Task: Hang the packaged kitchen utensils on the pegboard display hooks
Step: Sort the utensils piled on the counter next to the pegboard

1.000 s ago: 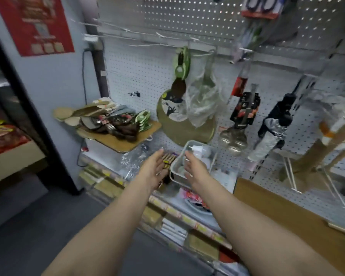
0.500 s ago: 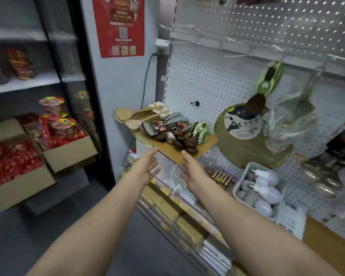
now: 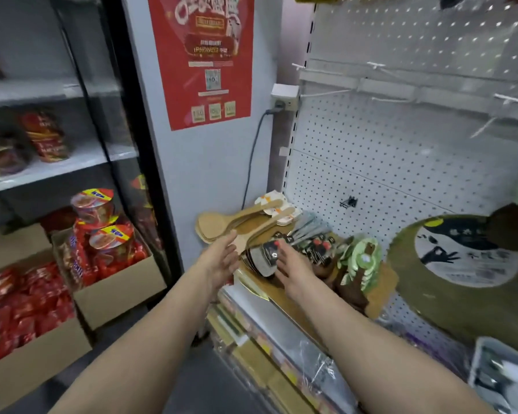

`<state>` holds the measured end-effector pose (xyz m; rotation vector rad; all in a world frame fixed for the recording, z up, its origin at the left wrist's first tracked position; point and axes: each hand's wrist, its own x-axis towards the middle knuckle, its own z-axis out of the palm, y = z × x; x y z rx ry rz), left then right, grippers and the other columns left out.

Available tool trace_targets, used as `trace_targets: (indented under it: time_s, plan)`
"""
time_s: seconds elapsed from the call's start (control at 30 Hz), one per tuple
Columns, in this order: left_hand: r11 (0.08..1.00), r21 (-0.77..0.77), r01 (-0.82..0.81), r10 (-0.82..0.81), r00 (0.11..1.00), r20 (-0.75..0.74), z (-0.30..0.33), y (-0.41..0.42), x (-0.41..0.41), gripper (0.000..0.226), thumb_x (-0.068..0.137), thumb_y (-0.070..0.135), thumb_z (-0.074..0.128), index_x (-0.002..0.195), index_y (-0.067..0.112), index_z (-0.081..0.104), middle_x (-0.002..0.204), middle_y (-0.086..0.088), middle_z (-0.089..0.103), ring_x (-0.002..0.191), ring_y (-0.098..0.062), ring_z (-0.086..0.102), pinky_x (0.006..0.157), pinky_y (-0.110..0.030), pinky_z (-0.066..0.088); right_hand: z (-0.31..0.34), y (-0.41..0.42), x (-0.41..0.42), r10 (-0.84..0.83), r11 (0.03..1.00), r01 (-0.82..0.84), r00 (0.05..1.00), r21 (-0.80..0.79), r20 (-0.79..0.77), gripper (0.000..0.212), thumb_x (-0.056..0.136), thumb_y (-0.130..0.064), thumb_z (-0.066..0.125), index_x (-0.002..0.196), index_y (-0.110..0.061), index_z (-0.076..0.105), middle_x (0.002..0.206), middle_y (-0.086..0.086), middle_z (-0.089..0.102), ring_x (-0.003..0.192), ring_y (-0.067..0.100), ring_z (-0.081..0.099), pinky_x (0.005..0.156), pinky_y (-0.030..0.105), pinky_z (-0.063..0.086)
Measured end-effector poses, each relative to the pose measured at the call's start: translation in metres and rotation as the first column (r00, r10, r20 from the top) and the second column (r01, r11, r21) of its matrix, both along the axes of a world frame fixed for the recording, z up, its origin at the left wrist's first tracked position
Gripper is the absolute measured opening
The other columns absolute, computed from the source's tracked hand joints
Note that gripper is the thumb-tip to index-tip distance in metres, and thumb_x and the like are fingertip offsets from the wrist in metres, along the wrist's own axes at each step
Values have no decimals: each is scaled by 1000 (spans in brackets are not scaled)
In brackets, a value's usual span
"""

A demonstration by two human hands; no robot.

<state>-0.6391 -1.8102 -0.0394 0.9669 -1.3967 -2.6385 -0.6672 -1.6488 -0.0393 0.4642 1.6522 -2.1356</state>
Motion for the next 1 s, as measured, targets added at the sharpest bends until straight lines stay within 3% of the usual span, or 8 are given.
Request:
trace_targets:
  time_s: [0.1, 0.27, 0.4, 0.53, 0.7, 0.83, 0.9, 1.0]
  plan:
    - [1000, -14, 17, -17, 1000, 18, -4, -18, -46, 54, 89, 33, 74, 135, 10, 56, 135, -8, 58, 116, -20, 56, 88, -35, 49, -6, -17, -47, -13, 999, 12, 1000, 30, 20, 28, 98, -34, 66, 116, -13, 64, 134, 8, 61, 123, 24, 58, 103, 36, 48]
    - [994, -44, 104, -100, 992, 79, -19, -35, -108, 52, 89, 38, 74, 132, 12, 59, 138, -10, 59, 125, -19, 57, 85, -32, 53, -20, -44, -99, -55, 997, 52, 997, 50, 52, 40, 98, -36, 66, 128, -11, 59, 122, 7, 63, 101, 16, 60, 109, 35, 46]
    - [977, -73, 200, -192, 976, 102, -27, -47, -168, 50, 91, 37, 72, 133, 15, 57, 140, -6, 58, 125, -20, 55, 82, -31, 51, -32, -68, -136, -114, 993, 113, 990, 22, 88, 59, 95, -41, 68, 146, -15, 50, 143, 11, 55, 130, 25, 53, 115, 40, 41]
    - [925, -69, 374, -365, 924, 115, -28, -58, -229, 55, 94, 37, 68, 143, 17, 52, 146, -3, 51, 136, -18, 47, 92, -32, 47, -38, -92, -164, -162, 987, 160, 981, 30, 106, 59, 98, -42, 63, 147, -15, 47, 149, 11, 51, 137, 27, 48, 118, 43, 38]
    - [853, -95, 514, -496, 853, 161, -35, -87, -299, 49, 96, 43, 65, 137, 18, 57, 141, 1, 56, 127, -16, 51, 92, -32, 44, -37, -124, -200, -246, 966, 256, 952, -33, 183, 45, 103, -35, 56, 142, -12, 52, 138, 7, 58, 125, 25, 53, 98, 34, 41]
    - [820, -116, 560, -537, 824, 180, -48, -103, -341, 24, 96, 37, 66, 108, 16, 69, 87, 6, 77, 91, -11, 64, 77, -27, 55, -51, -150, -228, -300, 951, 310, 933, -20, 198, 45, 99, -42, 60, 135, -14, 59, 121, 1, 68, 111, 16, 61, 94, 30, 47]
    - [787, -160, 596, -563, 799, 210, -58, -109, -356, 22, 94, 39, 69, 101, 18, 70, 94, 4, 74, 90, -11, 65, 85, -32, 53, -56, -160, -238, -305, 948, 318, 926, -25, 221, 40, 100, -41, 59, 129, -14, 61, 120, 3, 68, 106, 14, 62, 84, 26, 50]
    - [760, -160, 630, -595, 774, 216, -68, -112, -370, 19, 97, 37, 65, 90, 20, 66, 87, 5, 66, 81, -10, 61, 71, -26, 50, -60, -168, -248, -330, 940, 342, 918, -19, 218, 39, 101, -37, 58, 131, -12, 61, 112, -1, 68, 99, 11, 62, 74, 21, 50]
